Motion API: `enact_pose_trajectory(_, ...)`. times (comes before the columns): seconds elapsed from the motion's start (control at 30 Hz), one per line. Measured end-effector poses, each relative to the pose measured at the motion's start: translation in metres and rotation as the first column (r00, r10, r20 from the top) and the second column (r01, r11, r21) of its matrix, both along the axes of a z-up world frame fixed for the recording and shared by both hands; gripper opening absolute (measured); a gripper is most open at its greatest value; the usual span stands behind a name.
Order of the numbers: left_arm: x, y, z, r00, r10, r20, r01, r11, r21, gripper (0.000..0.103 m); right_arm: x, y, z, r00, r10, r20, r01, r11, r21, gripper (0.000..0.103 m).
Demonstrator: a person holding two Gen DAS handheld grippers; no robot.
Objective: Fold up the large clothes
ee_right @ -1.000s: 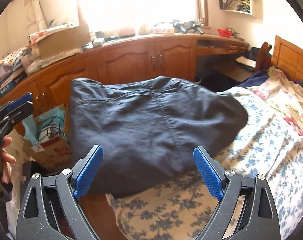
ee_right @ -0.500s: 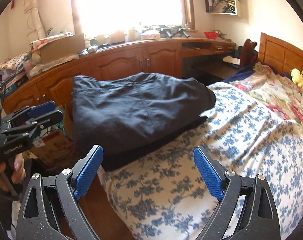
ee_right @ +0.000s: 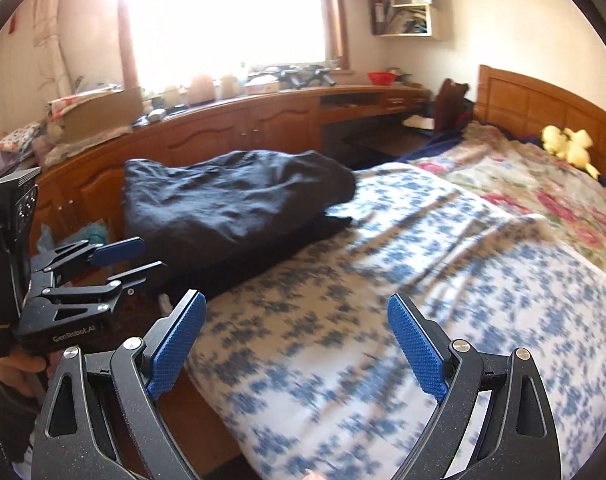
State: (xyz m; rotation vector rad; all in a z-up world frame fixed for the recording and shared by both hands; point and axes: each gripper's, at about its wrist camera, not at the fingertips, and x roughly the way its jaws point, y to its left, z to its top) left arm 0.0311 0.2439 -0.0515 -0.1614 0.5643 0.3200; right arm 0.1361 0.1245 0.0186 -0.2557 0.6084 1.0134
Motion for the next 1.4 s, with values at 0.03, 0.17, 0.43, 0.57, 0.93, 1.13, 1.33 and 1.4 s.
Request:
enact_pose_trajectory(0.03, 0.004, -0.008, -0.003, 1.0, -0.014, -0.008, 0.014, 1.0, 0.002, 0.053, 0.0, -0.009, -0.001, 1.0, -0.016, 0.002, 0.016, 1.0, 0.001, 0.094)
enact_pose_trajectory(0.17, 0.012, -0.032, -0.008, 0.999, -0.04, -0.012, 0.041, 0.999, 0.019, 0.053, -0.004, -0.055, -0.013, 0.995, -0.102, 0.016, 0.102, 0.995, -0.012, 0.094)
enact_pose_trajectory(0.43, 0.025, -0.093, -0.025, 0.991, -0.135, -0.006, 0.135, 0.991, 0.007, 0.053, -0.012, -0.141, -0.046, 0.961, -0.275, -0.033, 0.274, 0.961, -0.032, 0.094)
enact_pose_trajectory(0.57, 0.032, -0.126, -0.037, 0.981, -0.19, -0.031, 0.19, 0.982, 0.002, 0.053, -0.023, -0.182, -0.059, 0.939, -0.34, -0.049, 0.339, 0.94, -0.036, 0.094)
enact_pose_trajectory(0.93, 0.014, -0.215, -0.033, 0.943, -0.331, -0.025, 0.331, 0.943, -0.028, 0.053, -0.065, -0.267, -0.055, 0.854, -0.519, -0.028, 0.519, 0.855, -0.018, 0.094)
enact_pose_trajectory(1.13, -0.001, -0.244, -0.002, 0.927, -0.373, 0.03, 0.373, 0.928, -0.007, 0.053, -0.094, -0.299, -0.026, 0.816, -0.577, 0.032, 0.576, 0.817, 0.037, 0.094)
enact_pose_trajectory(1.33, -0.025, -0.261, 0.04, 0.912, -0.397, 0.102, 0.395, 0.918, 0.032, 0.053, -0.12, -0.318, 0.013, 0.788, -0.611, 0.077, 0.601, 0.79, 0.125, 0.094)
enact_pose_trajectory(1.4, -0.033, -0.262, 0.051, 0.909, -0.399, 0.121, 0.397, 0.917, 0.041, 0.053, -0.126, -0.322, 0.023, 0.778, -0.622, 0.092, 0.607, 0.781, 0.146, 0.094)
